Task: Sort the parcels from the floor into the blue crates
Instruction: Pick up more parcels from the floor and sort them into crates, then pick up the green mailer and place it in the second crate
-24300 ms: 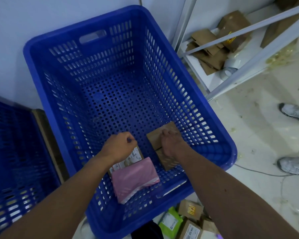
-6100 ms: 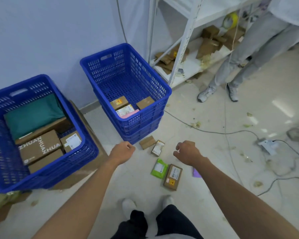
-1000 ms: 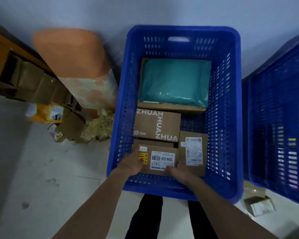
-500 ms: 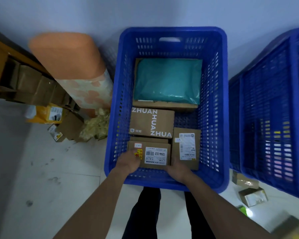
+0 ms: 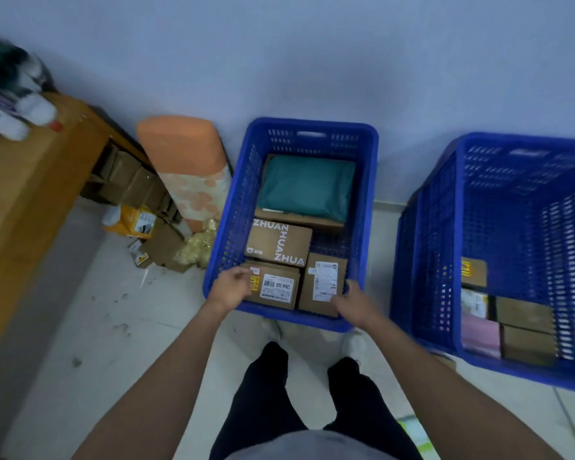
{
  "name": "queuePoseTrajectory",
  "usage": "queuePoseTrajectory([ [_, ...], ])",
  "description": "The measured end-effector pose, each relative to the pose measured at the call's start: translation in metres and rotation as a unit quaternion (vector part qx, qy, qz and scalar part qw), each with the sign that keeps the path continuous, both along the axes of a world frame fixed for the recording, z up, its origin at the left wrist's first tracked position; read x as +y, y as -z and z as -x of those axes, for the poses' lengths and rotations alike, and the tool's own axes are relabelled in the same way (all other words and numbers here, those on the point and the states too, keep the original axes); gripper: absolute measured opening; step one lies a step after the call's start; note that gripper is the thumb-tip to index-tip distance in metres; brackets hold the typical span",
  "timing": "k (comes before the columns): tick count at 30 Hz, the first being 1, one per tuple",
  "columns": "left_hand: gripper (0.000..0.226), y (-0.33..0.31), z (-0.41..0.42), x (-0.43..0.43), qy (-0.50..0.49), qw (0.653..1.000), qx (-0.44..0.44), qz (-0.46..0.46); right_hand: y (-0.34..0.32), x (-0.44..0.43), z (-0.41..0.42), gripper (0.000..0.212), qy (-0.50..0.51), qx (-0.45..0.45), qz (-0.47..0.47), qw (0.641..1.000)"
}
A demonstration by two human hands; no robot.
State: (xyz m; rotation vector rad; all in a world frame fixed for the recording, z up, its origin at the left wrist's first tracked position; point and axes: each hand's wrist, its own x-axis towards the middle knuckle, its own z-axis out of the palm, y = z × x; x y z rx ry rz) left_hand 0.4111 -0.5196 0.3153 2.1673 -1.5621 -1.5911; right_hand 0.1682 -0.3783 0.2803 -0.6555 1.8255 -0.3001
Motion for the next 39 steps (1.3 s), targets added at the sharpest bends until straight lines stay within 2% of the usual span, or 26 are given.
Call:
queuePoseTrajectory([
  [5, 0.029, -0.035, 0.017, 0.045, 0.016, 0.999, 0.017, 0.025, -0.031, 0.027, 0.025, 0.059, -0.024, -0.003, 0.002, 1.0],
  [6, 0.029, -0.041, 0.02, 0.054, 0.021, 0.999, 0.02, 0.031, -0.036, 0.033, 0.028, 0.052, -0.024, 0.001, 0.008, 1.0],
  [8, 0.028, -0.049, 0.024, 0.072, 0.025, 0.999, 0.022, 0.037, -0.047, 0.048, 0.035, 0.021, -0.039, 0.018, 0.022, 0.999],
  [9, 0.026, -0.052, 0.025, 0.08, 0.033, 0.999, 0.016, 0.039, -0.052, 0.055, 0.037, 0.015, -0.051, 0.028, 0.027, 0.998],
  [12, 0.018, -0.062, 0.025, 0.1, 0.089, 0.995, 0.005, 0.054, -0.067, 0.082, 0.044, 0.022, -0.074, 0.052, 0.024, 0.996],
  [16, 0.023, -0.073, 0.021, 0.122, 0.163, 0.981, -0.003, 0.1, -0.086, 0.122, 0.05, 0.037, -0.079, 0.124, 0.036, 0.988],
  [18, 0.026, -0.079, 0.016, 0.139, 0.19, 0.975, 0.004, 0.115, -0.098, 0.152, 0.046, 0.028, -0.065, 0.15, 0.041, 0.986],
  [20, 0.032, -0.082, 0.009, 0.161, 0.212, 0.97, 0.013, 0.119, -0.103, 0.185, 0.039, 0.033, -0.041, 0.185, 0.05, 0.981],
  [24, 0.027, -0.081, -0.007, 0.215, 0.222, 0.968, 0.048, 0.103, -0.111, 0.263, 0.014, 0.031, -0.006, 0.234, 0.061, 0.97],
  [30, 0.022, -0.083, -0.014, 0.299, 0.294, 0.949, 0.056, 0.093, -0.117, 0.378, -0.023, 0.027, 0.032, 0.252, 0.005, 0.967],
  [39, 0.022, -0.064, 0.014, 0.393, 0.373, 0.922, 0.079, 0.064, -0.105, 0.518, -0.04, 0.036, 0.075, 0.275, -0.075, 0.956],
])
